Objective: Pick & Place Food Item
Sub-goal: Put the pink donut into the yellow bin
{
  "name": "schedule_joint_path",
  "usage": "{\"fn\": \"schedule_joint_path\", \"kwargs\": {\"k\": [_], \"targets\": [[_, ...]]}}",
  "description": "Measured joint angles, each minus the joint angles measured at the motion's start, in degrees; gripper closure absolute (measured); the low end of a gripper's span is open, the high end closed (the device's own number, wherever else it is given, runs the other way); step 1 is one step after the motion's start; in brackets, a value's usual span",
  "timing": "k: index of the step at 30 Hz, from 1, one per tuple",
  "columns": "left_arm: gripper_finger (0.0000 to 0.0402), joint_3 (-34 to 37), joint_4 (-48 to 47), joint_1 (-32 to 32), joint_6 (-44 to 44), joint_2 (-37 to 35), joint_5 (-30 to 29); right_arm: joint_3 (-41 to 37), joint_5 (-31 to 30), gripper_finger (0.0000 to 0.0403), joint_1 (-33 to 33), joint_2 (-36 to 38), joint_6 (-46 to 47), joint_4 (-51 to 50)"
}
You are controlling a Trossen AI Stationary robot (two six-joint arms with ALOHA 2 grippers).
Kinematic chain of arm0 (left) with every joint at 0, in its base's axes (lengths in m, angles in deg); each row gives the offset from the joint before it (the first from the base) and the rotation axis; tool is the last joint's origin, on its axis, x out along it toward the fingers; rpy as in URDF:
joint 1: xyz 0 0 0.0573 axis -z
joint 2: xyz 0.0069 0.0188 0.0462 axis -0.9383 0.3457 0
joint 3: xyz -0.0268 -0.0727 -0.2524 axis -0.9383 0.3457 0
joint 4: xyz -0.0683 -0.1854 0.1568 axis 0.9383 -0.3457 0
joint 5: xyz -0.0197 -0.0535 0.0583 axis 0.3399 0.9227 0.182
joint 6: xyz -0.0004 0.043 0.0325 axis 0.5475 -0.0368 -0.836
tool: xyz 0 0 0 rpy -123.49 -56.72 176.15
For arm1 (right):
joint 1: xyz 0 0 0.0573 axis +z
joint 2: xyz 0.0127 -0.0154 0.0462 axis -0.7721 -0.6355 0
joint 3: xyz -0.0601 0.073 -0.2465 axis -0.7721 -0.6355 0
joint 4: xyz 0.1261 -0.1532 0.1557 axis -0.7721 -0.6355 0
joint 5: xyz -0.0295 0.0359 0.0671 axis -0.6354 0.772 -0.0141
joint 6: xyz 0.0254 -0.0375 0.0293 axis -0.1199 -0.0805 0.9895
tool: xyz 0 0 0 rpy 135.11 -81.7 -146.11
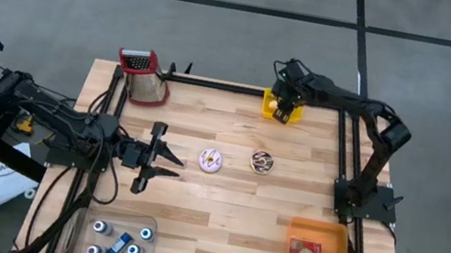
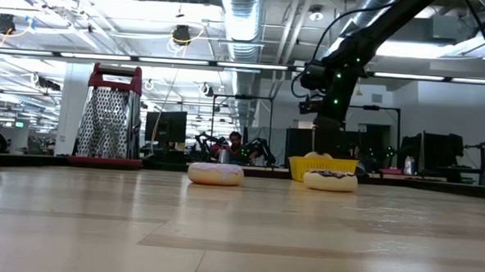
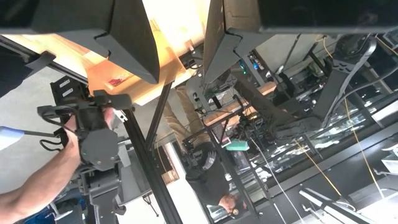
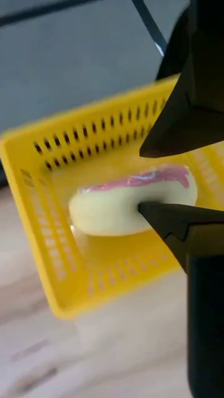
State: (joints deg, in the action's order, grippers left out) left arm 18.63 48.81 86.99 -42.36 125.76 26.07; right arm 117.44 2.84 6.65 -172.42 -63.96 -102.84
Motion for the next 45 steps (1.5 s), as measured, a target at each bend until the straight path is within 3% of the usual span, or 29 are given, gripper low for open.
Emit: {"fn": "schedule_joint_path", "kwargs": {"k": [12, 22, 27, 34, 45], "targets": [[0.0282, 0.00, 0.00, 0.00, 0.00, 0.00, 0.01, 0.28, -4.16, 0.0280, 6.73, 0.00, 2.13, -5.20], [0.0282, 0.00, -0.02, 0.00, 0.01, 0.00, 0.01, 11.18, -6.57, 0.0280, 9.42, 0.66, 3.14, -10.74], [0.0282, 0.00, -0.25, 0.11, 0.17, 0.00, 0.02, 15.98, 1.08, 0.0280, 10.32, 0.74, 6.70, -12.44], [0.0282, 0.00, -4.18, 0.11, 1.78, -0.19, -2.01, 15.90, 7.94, 0.0280, 16.39, 0.81, 12.06, -17.58], [0.0282, 0.00, -14.16, 3.17, 10.64, -6.07, -3.76, 6.64, 8.25, 0.0280, 30.48, 2.48, 20.18, -15.32]]}}
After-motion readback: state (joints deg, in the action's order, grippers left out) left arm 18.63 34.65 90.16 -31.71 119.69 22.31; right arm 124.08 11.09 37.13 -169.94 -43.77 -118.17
